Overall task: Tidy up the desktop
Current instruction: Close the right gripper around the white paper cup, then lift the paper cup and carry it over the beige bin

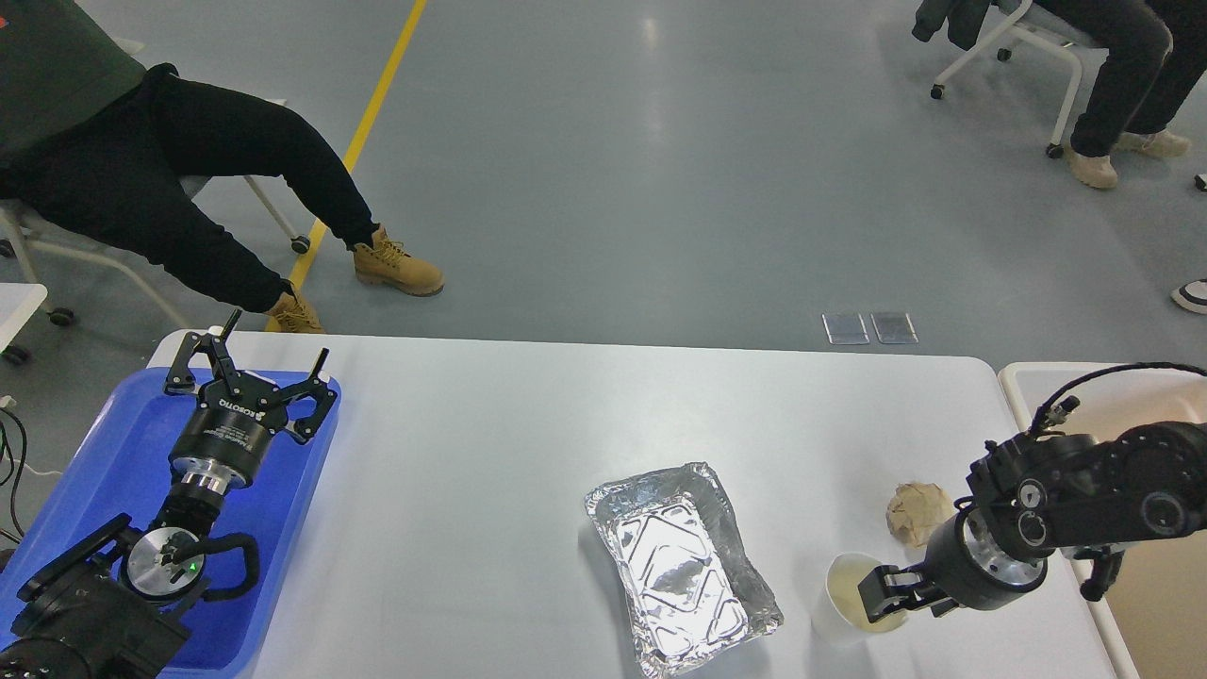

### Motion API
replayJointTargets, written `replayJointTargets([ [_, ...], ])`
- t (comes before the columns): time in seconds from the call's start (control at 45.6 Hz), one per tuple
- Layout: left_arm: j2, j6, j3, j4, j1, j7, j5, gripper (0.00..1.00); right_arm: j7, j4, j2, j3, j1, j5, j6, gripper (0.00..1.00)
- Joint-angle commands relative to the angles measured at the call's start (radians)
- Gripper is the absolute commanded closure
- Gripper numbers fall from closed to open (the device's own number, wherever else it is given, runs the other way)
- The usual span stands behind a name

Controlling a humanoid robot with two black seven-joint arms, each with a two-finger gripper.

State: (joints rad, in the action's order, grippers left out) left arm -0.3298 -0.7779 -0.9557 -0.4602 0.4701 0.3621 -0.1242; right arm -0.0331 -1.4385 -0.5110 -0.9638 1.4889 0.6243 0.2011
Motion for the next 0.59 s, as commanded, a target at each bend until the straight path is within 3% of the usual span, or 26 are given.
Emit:
replayJointTargets([
  [0.0, 0.000, 0.000, 0.000, 0.000, 0.001, 0.000, 0.000, 0.01, 0.021, 0.004, 0.006, -0.003, -0.012, 0.029, -0.020, 1.00],
  [0.372, 0.000, 0.000, 0.000, 0.000, 0.001, 0.000, 0.000, 0.01, 0.022, 0.000, 0.002, -0.009, 0.005, 0.028, -0.029, 1.00],
  [0.57, 0.000, 0.000, 0.000, 0.000, 0.001, 0.000, 0.000, 0.01, 0.048, -0.016, -0.020, -0.015, 0.039, 0.015, -0.023, 1.00],
])
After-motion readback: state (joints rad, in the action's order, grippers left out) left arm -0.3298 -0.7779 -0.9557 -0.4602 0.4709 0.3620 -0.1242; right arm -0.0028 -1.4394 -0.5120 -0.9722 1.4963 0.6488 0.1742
